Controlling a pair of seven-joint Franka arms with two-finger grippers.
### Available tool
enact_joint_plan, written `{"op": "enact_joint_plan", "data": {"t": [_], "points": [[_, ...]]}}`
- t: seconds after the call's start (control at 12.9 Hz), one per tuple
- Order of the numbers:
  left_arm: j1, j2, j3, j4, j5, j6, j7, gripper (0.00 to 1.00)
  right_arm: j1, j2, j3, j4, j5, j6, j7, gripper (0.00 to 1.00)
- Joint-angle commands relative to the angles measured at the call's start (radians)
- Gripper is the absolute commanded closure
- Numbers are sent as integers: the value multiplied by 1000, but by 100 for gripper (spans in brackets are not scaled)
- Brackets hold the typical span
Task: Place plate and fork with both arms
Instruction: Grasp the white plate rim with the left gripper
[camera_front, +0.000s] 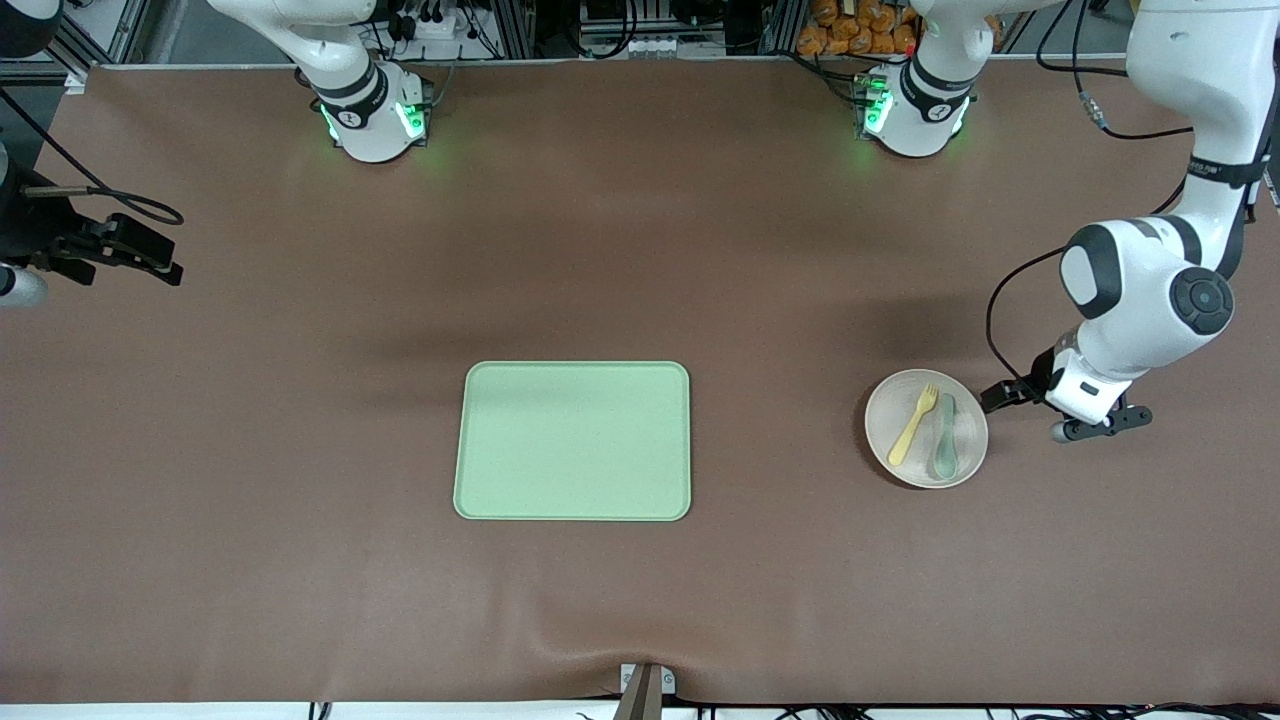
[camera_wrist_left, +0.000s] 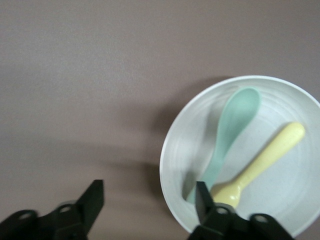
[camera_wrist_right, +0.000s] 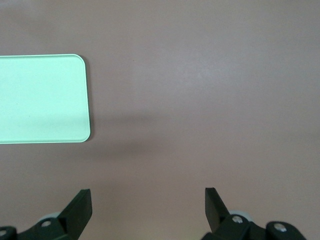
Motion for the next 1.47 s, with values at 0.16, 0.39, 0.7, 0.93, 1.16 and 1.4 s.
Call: {"op": "enact_joint_plan", "data": {"t": [0.16, 0.39, 0.7, 0.93, 1.16, 1.4], "points": [[10, 82, -12, 53, -51, 35, 35, 41, -24, -5, 13, -5, 10, -3, -20, 0], [8, 123, -15, 78, -53, 60, 36, 46, -24, -6, 15, -5, 10, -9, -26, 0], [8, 142, -19, 84, -56, 61, 39, 57, -28, -5, 13, -5, 22, -12, -38, 0], [8, 163, -21, 96, -57, 61, 39, 64, -48, -3, 13, -6, 45, -16, -68, 0], [-9, 174, -21, 112, -57, 60, 39, 87, -51, -1, 13, -6, 51, -16, -92, 0], [-10, 175, -38, 119, -57, 57, 41, 100, -62, -1, 13, -6, 53, -16, -93, 0]]}}
